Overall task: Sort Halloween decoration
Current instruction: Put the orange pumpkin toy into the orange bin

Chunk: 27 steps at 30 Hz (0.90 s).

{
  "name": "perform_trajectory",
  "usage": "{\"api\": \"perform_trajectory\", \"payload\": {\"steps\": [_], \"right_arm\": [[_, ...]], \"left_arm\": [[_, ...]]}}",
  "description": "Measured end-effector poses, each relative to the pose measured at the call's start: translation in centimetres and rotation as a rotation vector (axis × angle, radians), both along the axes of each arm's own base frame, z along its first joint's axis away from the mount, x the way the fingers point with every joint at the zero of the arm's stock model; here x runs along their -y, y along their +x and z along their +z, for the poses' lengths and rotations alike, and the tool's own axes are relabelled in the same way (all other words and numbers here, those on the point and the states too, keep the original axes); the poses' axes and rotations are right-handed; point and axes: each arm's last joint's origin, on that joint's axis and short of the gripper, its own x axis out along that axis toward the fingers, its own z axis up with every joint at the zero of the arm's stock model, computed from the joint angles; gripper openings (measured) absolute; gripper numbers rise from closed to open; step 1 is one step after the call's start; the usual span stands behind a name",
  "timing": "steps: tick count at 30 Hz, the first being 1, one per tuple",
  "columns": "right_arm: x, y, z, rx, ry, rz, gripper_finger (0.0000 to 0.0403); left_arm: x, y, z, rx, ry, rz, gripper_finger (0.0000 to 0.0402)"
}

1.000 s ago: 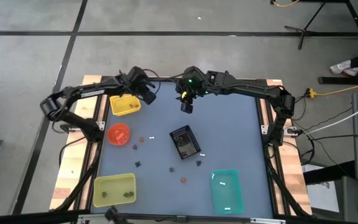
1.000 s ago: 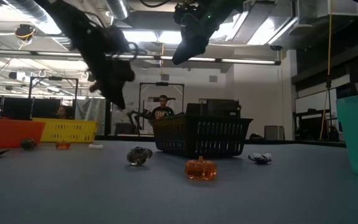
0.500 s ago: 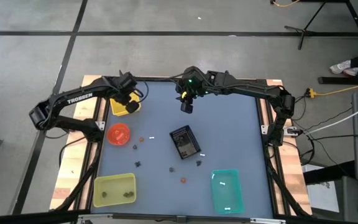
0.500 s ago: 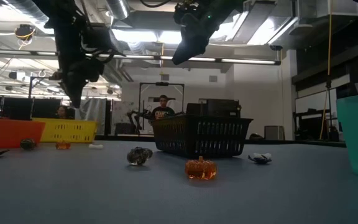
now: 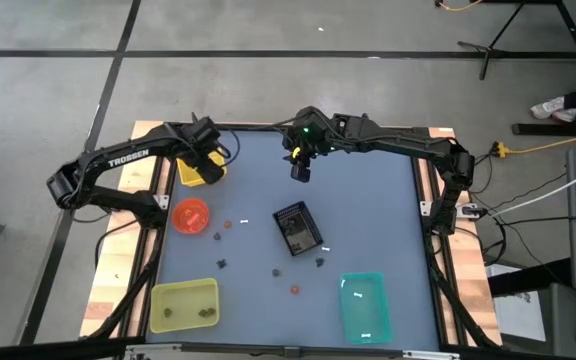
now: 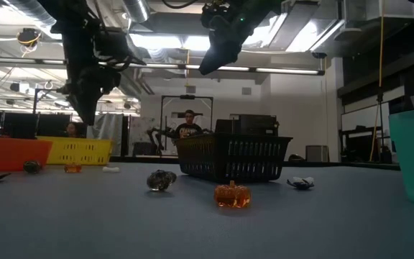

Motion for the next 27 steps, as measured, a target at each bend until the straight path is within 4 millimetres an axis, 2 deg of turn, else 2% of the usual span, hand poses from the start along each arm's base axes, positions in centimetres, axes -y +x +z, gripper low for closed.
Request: {"api": "perform_trajectory", "payload": {"steps": [9, 15, 20, 27], "right_arm": [[0.0, 0.0, 0.0, 0.0, 0.0, 0.0, 0.0144], [-0.3, -1.0, 0.0, -0.077, 0.023, 0.001, 0.0144], [-1.8, -2.4, -0.1, -0.209, 0.067, 0.037, 0.0144], [-5.7, -3.1, -1.3, -0.36, 0.134, 0.215, 0.0144]], "left_arm": [[0.6, 0.8, 0.0, 0.108, -0.094, -0.067, 0.0147], [1.4, 2.6, 0.4, 0.229, -0.085, -0.173, 0.0147], [3.8, 4.3, 0.5, 0.261, -0.1, -0.311, 0.0147], [8.4, 6.0, 0.5, 0.244, -0.134, -0.531, 0.0145]]}}
